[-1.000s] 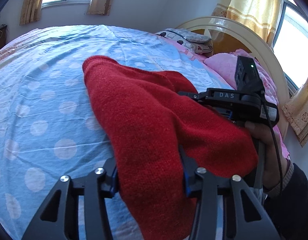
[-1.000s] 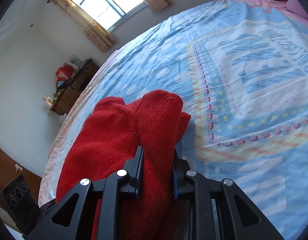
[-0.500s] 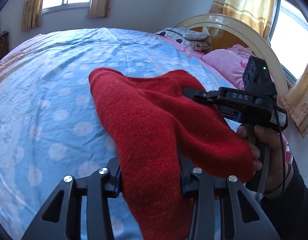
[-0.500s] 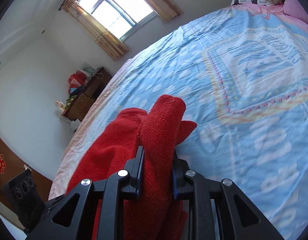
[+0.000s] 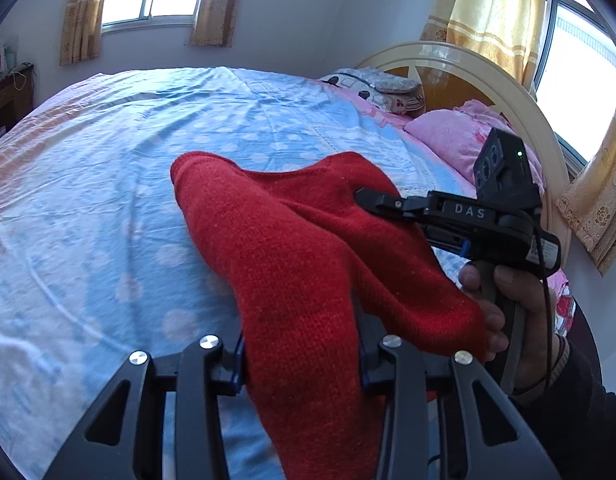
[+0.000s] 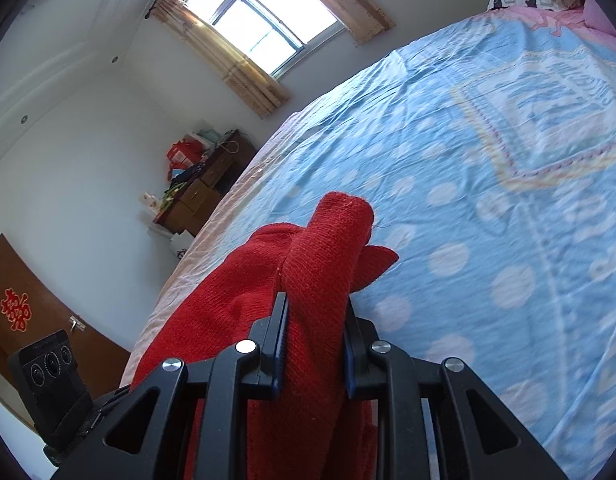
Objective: Fold small clothes
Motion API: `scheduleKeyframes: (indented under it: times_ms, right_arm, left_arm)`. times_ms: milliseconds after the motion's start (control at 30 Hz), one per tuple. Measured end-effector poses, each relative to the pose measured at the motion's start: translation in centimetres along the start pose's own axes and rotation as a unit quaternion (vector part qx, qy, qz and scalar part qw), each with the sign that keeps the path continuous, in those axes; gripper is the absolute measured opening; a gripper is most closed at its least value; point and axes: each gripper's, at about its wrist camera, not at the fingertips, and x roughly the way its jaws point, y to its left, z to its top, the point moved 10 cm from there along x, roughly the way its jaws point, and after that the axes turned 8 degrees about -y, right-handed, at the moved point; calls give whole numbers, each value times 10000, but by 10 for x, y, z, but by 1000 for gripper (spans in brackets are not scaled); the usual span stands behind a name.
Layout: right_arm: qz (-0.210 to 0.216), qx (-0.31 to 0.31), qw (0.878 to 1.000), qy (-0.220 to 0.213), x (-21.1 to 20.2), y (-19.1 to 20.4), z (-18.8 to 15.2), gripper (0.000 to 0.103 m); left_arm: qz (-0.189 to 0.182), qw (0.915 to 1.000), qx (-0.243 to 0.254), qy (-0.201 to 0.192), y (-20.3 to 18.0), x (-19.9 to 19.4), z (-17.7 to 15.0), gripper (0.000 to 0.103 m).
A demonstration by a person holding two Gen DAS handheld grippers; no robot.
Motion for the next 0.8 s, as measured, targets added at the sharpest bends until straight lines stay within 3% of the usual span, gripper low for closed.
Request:
scheduleKeyframes:
  times_ms: [800]
  right_arm:
    - [784, -385, 9951, 459, 42, 108, -54, 22]
  left_arm:
    - [691, 9971, 92, -311, 58, -76, -14, 41]
